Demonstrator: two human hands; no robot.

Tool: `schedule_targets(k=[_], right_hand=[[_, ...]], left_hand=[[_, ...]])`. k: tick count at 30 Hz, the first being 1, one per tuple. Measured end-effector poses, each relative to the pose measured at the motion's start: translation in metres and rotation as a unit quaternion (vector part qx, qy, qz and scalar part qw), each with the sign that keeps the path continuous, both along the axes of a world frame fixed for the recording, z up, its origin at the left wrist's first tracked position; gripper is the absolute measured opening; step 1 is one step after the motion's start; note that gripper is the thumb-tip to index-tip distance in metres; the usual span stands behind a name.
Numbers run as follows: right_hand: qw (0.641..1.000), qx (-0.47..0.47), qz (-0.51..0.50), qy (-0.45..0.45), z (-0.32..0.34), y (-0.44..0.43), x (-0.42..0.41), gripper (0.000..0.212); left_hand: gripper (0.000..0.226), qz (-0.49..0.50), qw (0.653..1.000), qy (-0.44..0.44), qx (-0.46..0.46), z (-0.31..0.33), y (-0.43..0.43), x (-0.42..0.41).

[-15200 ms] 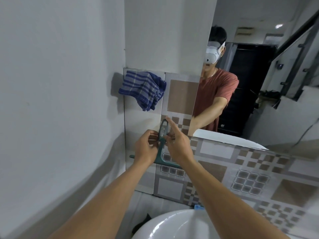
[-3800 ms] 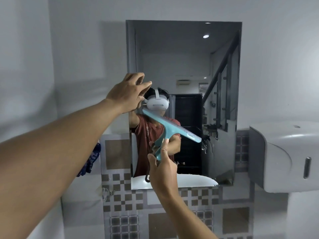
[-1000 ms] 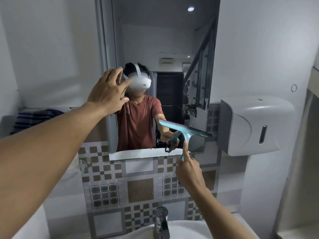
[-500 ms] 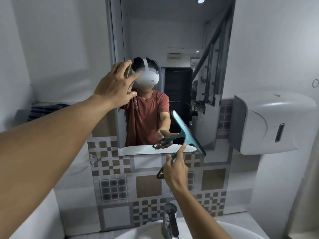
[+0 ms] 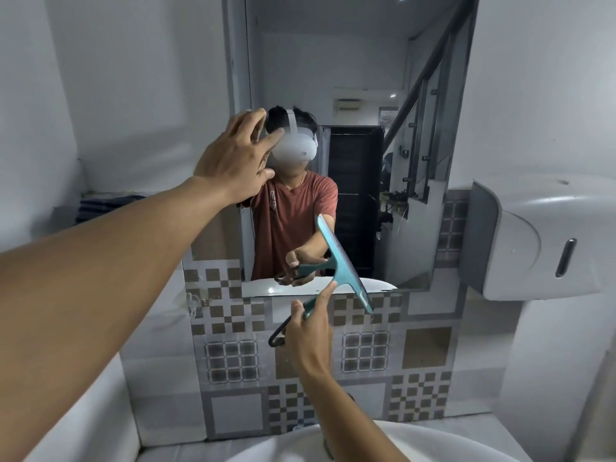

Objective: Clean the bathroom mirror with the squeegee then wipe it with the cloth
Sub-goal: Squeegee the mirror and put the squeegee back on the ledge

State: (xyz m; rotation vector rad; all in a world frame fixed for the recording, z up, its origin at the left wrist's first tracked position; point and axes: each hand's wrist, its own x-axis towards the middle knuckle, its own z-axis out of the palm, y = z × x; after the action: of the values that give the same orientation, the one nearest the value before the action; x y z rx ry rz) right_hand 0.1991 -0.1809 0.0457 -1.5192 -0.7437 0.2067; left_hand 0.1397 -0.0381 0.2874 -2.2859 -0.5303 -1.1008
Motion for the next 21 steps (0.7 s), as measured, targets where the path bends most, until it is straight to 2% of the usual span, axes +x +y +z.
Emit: schedule_targets(k=[7, 13, 21], right_hand=[[0.996, -0.041, 0.062, -0.059, -0.018, 0.028, -0.031, 0.090], [0.987, -0.103, 0.034, -0.116, -0.030, 0.026, -0.032, 0.091], [0.955, -0.217, 0.009, -0.204, -0.044, 0.007, -0.032, 0.089]], left_hand=[[0.075, 0.006, 1.000, 0.013, 0.010, 0.001, 0.002, -0.006], [0.077, 0.008, 1.000, 0.014, 0.007, -0.003, 0.006, -0.008], [0.073, -0.002, 1.000, -0.008, 0.001, -0.010, 0.005, -0.004]])
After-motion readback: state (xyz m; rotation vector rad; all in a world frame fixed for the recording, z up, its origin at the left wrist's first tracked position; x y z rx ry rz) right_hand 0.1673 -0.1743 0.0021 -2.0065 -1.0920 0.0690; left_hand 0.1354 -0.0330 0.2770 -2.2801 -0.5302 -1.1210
